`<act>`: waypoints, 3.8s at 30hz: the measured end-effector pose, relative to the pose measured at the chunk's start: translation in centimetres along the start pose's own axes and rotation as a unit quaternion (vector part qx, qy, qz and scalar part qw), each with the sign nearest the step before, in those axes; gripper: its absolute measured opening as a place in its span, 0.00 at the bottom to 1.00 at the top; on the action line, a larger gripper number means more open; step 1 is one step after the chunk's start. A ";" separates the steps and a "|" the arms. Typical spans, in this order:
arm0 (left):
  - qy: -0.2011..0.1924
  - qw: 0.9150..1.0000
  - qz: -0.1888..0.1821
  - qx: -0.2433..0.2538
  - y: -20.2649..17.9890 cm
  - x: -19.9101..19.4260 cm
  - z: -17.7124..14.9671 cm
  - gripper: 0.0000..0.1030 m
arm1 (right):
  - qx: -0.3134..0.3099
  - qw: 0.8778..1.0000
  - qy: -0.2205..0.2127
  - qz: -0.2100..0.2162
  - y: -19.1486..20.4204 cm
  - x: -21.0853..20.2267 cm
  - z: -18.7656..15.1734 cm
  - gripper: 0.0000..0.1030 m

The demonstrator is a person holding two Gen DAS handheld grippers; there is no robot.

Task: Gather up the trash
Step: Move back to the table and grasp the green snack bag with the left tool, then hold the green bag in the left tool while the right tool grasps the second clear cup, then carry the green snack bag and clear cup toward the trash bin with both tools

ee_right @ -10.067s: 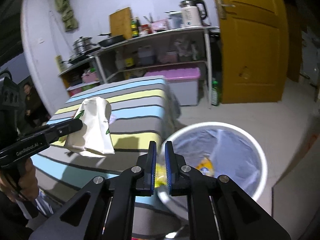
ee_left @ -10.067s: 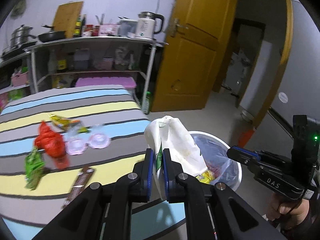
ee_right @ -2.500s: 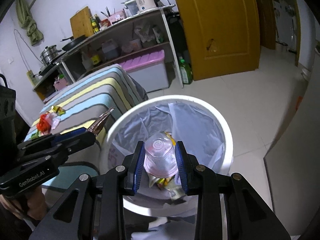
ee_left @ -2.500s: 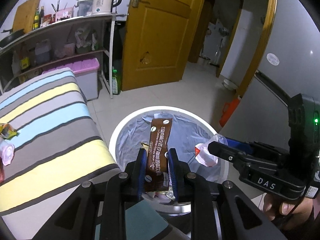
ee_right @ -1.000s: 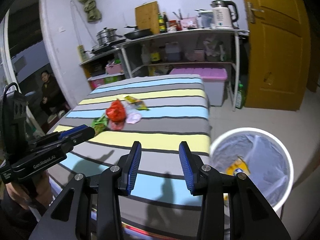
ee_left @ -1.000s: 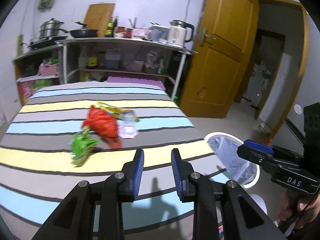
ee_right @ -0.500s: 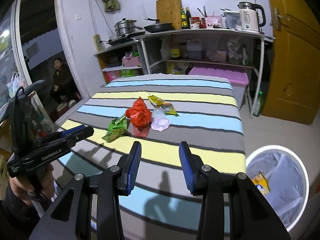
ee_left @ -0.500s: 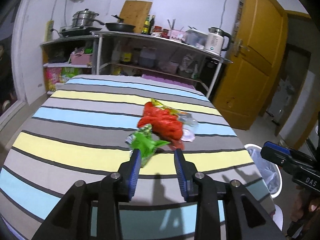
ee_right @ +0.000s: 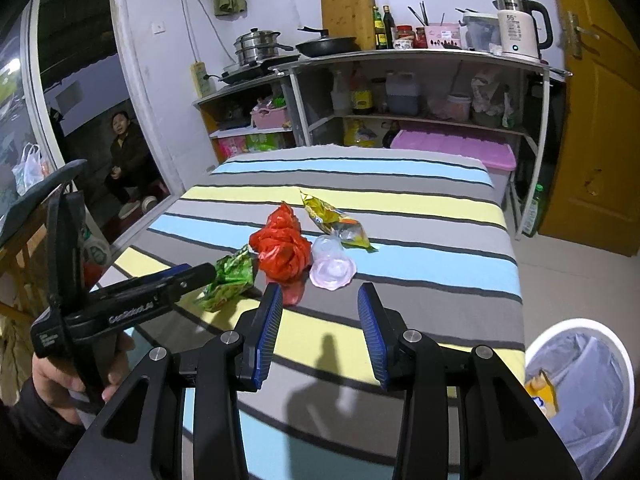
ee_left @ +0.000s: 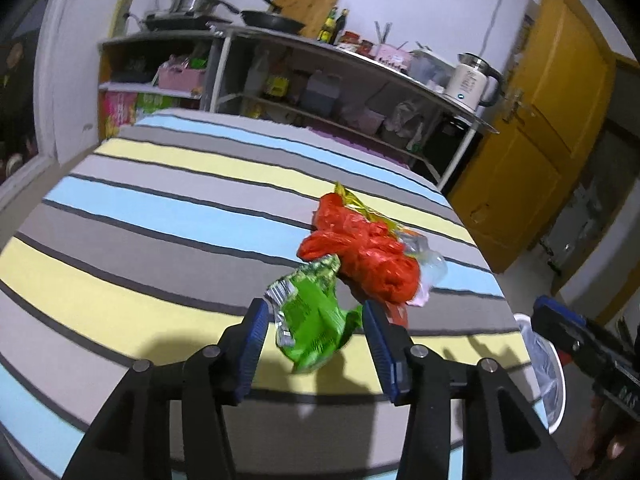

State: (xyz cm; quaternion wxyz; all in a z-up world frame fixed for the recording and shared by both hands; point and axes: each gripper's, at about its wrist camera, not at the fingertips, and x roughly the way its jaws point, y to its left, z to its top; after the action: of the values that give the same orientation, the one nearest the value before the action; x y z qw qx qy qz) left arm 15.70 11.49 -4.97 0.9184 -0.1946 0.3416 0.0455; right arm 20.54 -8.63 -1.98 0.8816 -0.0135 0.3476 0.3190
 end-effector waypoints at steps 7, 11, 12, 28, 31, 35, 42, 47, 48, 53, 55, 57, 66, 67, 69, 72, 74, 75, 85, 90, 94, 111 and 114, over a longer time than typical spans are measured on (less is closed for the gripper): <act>0.024 1.000 0.003 -0.017 0.2 2.8 0.1 0.47 | -0.001 1.000 0.011 0.007 -0.4 2.6 0.7 0.39; 0.037 0.999 0.001 -0.013 -0.2 3.4 -0.2 0.47 | -0.003 1.000 0.019 0.006 -0.8 4.3 1.4 0.39; 0.037 0.999 0.000 -0.012 -0.2 3.4 -0.2 0.47 | -0.003 1.000 0.020 0.007 -0.8 4.7 1.6 0.39; 0.040 0.999 -0.012 0.002 0.2 2.9 -0.1 0.35 | 0.007 0.998 0.067 -0.006 -1.0 10.7 3.0 0.39; 0.036 0.999 -0.015 0.004 0.1 2.8 -0.1 0.34 | 0.011 0.998 0.064 -0.010 -1.3 10.6 3.0 0.29; 0.032 0.999 -0.014 0.010 -0.1 2.4 -0.2 0.32 | 0.008 0.998 0.056 -0.013 -1.1 9.9 2.9 0.29; 0.020 0.999 -0.011 0.025 -0.8 0.6 -0.3 0.32 | 0.009 0.999 0.040 -0.012 -0.8 7.1 2.1 0.29; 0.008 0.999 -0.015 0.039 -1.9 -1.2 -0.6 0.32 | 0.012 1.000 0.024 -0.014 -0.5 4.1 1.2 0.29; 0.007 0.999 -0.016 0.042 -2.1 -1.5 -0.7 0.32 | 0.011 1.000 0.020 -0.015 -0.5 3.4 0.9 0.29; -0.005 0.998 -0.021 0.055 -3.3 -3.5 -1.1 0.32 | 0.012 1.000 0.003 -0.018 -0.3 0.6 0.3 0.29; -0.009 0.998 -0.022 0.061 -3.9 -4.3 -1.2 0.32 | 0.013 1.000 -0.004 -0.019 -0.1 -0.7 0.0 0.29; -0.013 0.997 -0.024 0.066 -4.4 -5.1 -1.3 0.32 | 0.013 1.000 -0.011 -0.019 -0.2 -1.5 -0.3 0.29; -0.023 0.995 -0.035 0.088 -6.9 -7.4 -2.0 0.32 | 0.020 0.999 -0.034 -0.028 -0.6 -5.5 -1.6 0.29; -0.024 0.995 -0.036 0.091 -7.3 -7.6 -2.1 0.32 | 0.021 0.999 -0.036 -0.029 -0.7 -5.7 -1.6 0.29; -0.026 0.994 -0.041 0.097 -8.0 -8.0 -2.4 0.32 | 0.022 0.998 -0.041 -0.033 -1.0 -6.6 -1.9 0.29; -0.029 0.993 -0.046 0.105 -9.0 -8.5 -2.6 0.32 | 0.025 0.998 -0.048 -0.039 -1.3 -7.7 -2.3 0.29; -0.029 0.992 -0.049 0.111 -9.7 -8.8 -2.9 0.32 | 0.026 0.997 -0.053 -0.042 -1.6 -8.4 -2.4 0.29; -0.030 0.992 -0.051 0.114 -10.0 -9.0 -3.1 0.32 | 0.027 0.997 -0.055 -0.043 -1.7 -8.7 -2.6 0.29; -0.030 0.986 -0.074 0.144 -13.8 -9.8 -4.2 0.32 | 0.040 0.994 -0.072 -0.070 -3.0 -11.9 -3.8 0.29; -0.025 0.982 -0.088 0.164 -16.2 -9.3 -4.5 0.32 | 0.055 0.992 -0.076 -0.086 -4.5 -13.0 -4.5 0.29; -0.024 0.979 -0.100 0.178 -18.1 -8.6 -4.5 0.32 | 0.067 0.990 -0.079 -0.101 -5.9 -13.9 -5.2 0.29; 0.010 0.963 -0.150 0.222 -25.5 -3.7 -5.9 0.32 | 0.133 0.975 -0.074 -0.159 -13.5 -15.8 -7.6 0.29; 0.017 0.961 -0.157 0.229 -26.6 -2.7 -6.3 0.32 | 0.142 0.974 -0.071 -0.164 -14.5 -15.8 -8.0 0.29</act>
State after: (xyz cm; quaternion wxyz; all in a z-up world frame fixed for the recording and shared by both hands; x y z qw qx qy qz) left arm 15.58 -15.27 1.13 0.9281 -0.0310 0.3235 -0.1818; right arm 15.20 -30.86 -1.07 0.9373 0.0772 0.3189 0.1173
